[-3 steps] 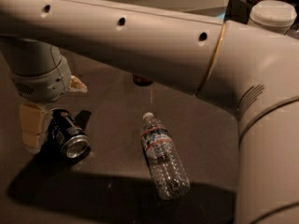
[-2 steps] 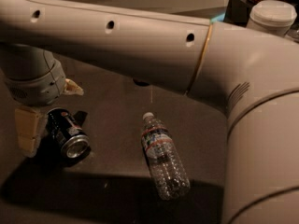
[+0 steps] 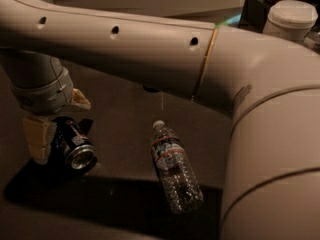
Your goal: Place pepsi can upright
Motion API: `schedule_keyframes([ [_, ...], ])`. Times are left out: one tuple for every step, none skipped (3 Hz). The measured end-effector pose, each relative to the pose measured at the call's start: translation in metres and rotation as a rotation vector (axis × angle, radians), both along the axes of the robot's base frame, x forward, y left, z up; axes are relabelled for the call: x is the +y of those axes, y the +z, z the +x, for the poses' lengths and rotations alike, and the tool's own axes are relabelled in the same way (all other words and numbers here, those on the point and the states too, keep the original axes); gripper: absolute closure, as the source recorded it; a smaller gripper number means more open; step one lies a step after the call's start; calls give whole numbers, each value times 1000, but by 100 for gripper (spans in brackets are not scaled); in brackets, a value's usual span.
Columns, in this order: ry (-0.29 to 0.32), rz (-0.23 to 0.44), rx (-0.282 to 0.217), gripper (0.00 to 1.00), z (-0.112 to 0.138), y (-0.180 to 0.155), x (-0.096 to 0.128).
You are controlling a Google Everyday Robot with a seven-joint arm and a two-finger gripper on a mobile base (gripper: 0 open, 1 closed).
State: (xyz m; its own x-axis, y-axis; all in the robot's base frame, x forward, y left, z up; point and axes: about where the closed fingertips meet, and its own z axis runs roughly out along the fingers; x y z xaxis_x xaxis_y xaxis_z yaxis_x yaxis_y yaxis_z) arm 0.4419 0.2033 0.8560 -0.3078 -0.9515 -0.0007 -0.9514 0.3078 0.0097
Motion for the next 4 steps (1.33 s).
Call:
schedule_keyframes([
  [-1,-2,8,38,4,-3,-1],
  [14,9,15,68,4,-1,0],
  [54,52,12,92,4,15,1],
  [125,151,7,100,0,39,-2],
])
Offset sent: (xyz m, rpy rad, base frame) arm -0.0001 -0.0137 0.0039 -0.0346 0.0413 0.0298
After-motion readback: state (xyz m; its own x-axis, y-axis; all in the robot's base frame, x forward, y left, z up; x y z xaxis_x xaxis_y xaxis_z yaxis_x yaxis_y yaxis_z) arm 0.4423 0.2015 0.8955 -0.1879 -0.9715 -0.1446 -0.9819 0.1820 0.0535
